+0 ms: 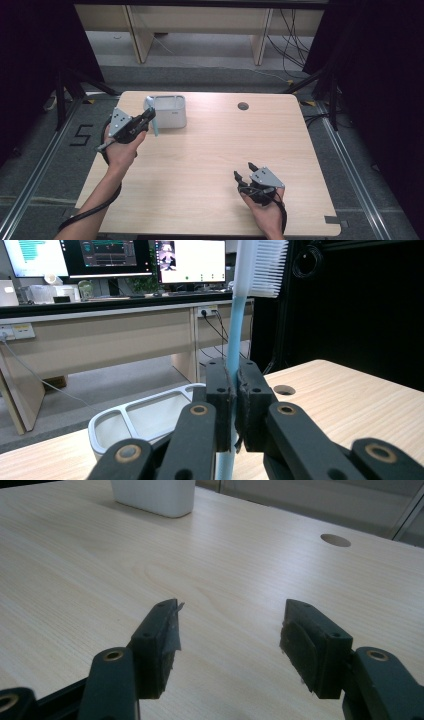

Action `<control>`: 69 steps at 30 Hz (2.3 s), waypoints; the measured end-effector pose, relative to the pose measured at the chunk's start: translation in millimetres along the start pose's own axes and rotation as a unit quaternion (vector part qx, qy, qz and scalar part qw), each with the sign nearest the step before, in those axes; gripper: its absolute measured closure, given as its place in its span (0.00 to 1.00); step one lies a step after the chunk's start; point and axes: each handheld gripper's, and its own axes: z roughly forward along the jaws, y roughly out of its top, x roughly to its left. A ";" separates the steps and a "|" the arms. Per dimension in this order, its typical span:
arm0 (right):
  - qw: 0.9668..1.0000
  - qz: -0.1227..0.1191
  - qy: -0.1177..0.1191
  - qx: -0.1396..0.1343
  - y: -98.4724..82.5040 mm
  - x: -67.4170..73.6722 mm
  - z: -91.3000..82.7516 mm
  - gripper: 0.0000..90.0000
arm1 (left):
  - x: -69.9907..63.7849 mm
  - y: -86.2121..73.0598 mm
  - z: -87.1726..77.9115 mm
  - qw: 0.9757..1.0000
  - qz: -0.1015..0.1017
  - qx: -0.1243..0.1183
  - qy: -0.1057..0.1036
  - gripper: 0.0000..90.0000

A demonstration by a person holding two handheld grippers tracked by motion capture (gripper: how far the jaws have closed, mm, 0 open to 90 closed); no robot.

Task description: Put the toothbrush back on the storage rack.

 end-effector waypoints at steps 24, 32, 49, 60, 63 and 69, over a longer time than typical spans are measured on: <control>1.000 -0.010 -0.008 -0.003 0.1 -5.2 -0.6 0.44 | 17.5 8.0 4.9 1.000 -0.007 -0.008 0.023 0.94; 1.000 -0.019 -0.016 -0.014 0.0 -7.0 0.0 0.44 | 21.5 9.1 7.4 1.000 -0.008 -0.008 0.028 0.94; 1.000 0.008 -0.006 -0.007 0.0 -4.9 -0.7 0.43 | 29.1 13.5 11.5 0.999 -0.011 -0.011 0.035 0.94; 1.000 0.010 -0.013 -0.008 -0.3 -5.0 -1.6 0.43 | 34.8 18.8 15.8 0.999 -0.010 -0.015 0.043 0.94; 1.000 0.010 -0.010 -0.003 0.1 -5.0 -2.3 0.43 | 35.7 20.4 18.2 0.999 -0.010 -0.016 0.044 0.94; 1.000 -0.010 -0.012 -0.012 0.7 -8.0 -1.9 0.43 | 36.8 23.3 23.7 0.999 -0.011 -0.017 0.046 0.94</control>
